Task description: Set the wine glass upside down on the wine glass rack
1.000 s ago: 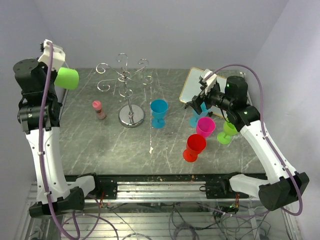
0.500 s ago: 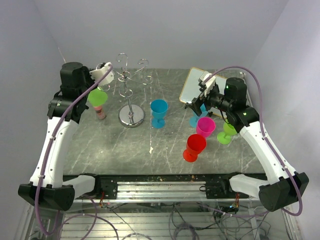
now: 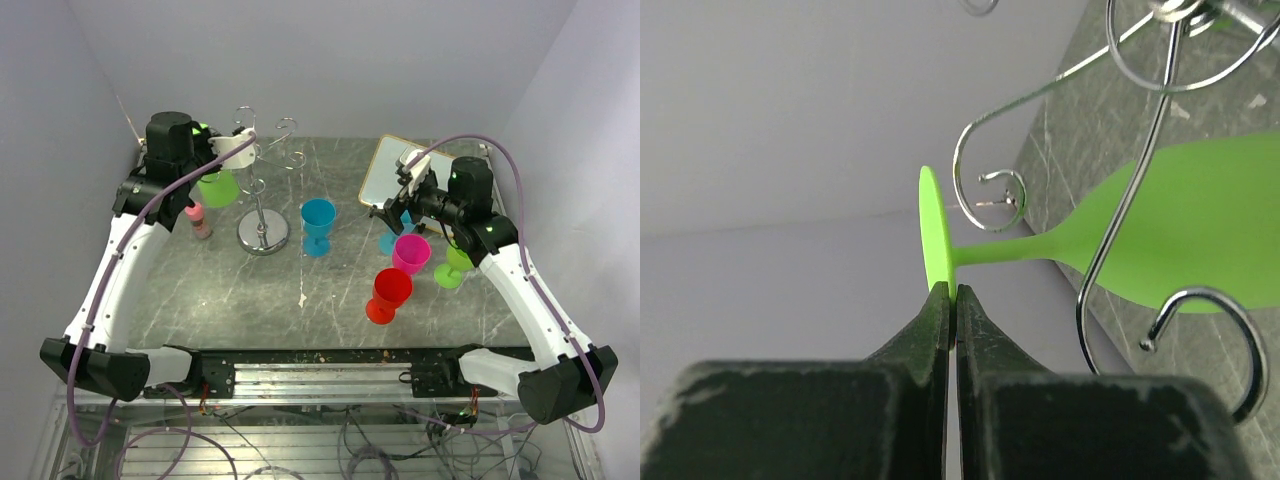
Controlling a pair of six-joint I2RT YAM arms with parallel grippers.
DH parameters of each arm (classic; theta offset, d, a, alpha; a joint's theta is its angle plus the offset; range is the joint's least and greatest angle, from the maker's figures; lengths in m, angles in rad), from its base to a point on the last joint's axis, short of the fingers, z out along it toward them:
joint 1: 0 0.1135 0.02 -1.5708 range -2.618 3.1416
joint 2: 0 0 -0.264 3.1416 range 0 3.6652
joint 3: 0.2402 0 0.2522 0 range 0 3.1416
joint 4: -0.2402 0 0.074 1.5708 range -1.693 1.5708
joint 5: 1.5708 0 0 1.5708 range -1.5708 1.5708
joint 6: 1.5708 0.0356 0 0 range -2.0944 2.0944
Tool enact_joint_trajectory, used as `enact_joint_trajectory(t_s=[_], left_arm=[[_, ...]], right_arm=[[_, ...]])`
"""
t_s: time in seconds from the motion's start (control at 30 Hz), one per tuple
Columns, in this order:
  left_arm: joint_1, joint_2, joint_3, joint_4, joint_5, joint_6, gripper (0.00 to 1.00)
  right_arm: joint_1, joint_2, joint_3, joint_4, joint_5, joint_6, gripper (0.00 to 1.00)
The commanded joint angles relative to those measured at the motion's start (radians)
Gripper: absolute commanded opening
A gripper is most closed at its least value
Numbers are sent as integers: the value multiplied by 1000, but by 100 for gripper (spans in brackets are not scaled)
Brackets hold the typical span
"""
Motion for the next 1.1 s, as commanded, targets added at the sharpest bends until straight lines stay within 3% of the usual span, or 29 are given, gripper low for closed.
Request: enact_joint_trajectory(t_s=[0.0,0.33,1.07], left_arm=[[-22,25,68,20,75,8,7],[-45,76,104,58,112,-19,7],[-68,184,156,79,-119,-34,7]], right_arm=[[-5,-19,-10,22,-6,-10,93],[-12,-24,-13,27,-10,-9,93],[-14,-25,-16,24,-26,-9,93]])
